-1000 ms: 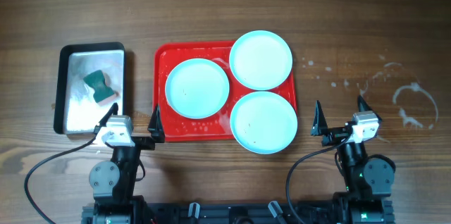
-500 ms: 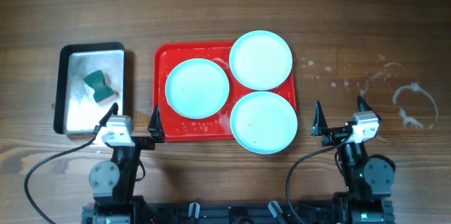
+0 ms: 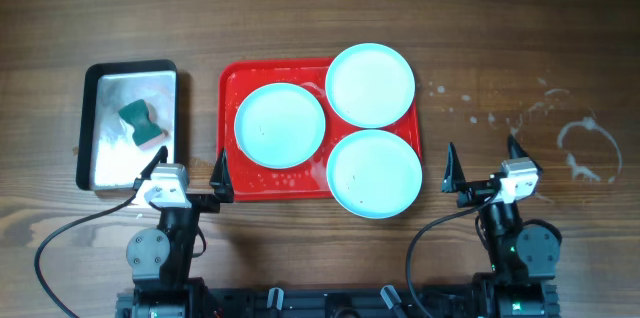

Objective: Clean dirty plates on tray and stack at the side

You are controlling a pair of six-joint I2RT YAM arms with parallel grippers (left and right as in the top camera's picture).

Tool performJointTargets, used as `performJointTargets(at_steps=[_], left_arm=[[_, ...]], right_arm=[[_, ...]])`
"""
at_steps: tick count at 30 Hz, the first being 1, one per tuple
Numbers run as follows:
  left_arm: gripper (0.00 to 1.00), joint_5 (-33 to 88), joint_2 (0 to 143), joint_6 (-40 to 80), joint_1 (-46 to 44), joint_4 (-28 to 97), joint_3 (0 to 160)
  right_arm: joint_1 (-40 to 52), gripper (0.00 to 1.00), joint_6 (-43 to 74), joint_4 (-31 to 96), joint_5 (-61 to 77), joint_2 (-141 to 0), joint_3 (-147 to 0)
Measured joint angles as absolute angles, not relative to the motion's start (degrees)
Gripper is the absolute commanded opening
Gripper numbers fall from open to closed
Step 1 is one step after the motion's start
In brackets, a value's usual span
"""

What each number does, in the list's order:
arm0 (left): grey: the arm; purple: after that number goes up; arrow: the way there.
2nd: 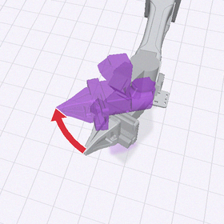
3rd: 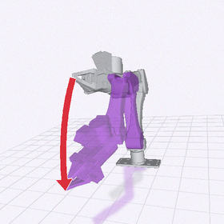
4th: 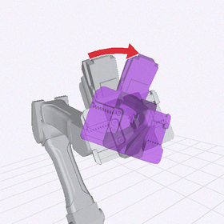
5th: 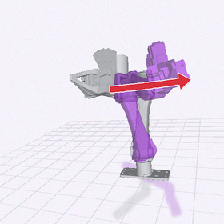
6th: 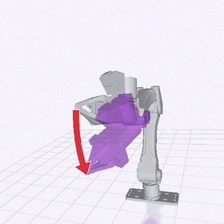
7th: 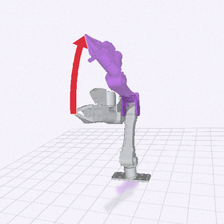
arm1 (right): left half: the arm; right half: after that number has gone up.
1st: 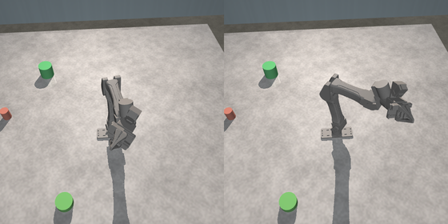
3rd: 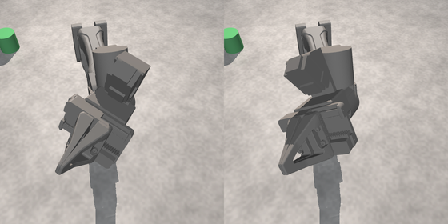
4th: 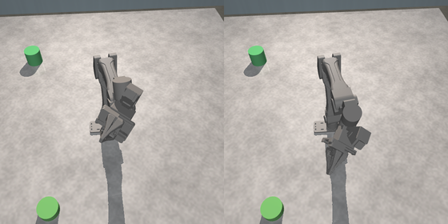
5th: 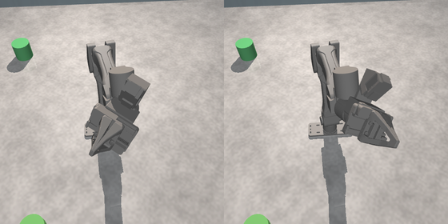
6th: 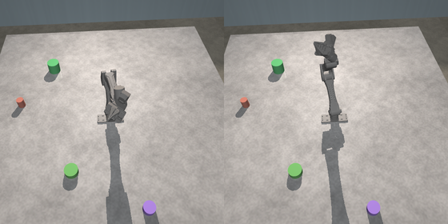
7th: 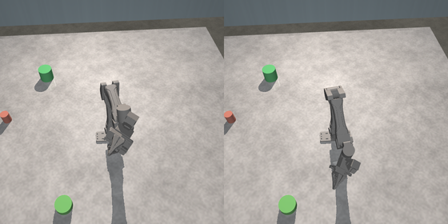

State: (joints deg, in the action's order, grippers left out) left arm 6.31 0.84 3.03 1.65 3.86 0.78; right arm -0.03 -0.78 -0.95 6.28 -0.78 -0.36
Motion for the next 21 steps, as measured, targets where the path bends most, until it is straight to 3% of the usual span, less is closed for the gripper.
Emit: performJointTargets(at_steps=[21], left_arm=[[1.0, 1.52, 0.84, 11.77, 1.65, 3.88, 0.75]], right_arm=[[-0.03, 1.0, 1.52, -3.09, 10.81, -3.05, -3.42]])
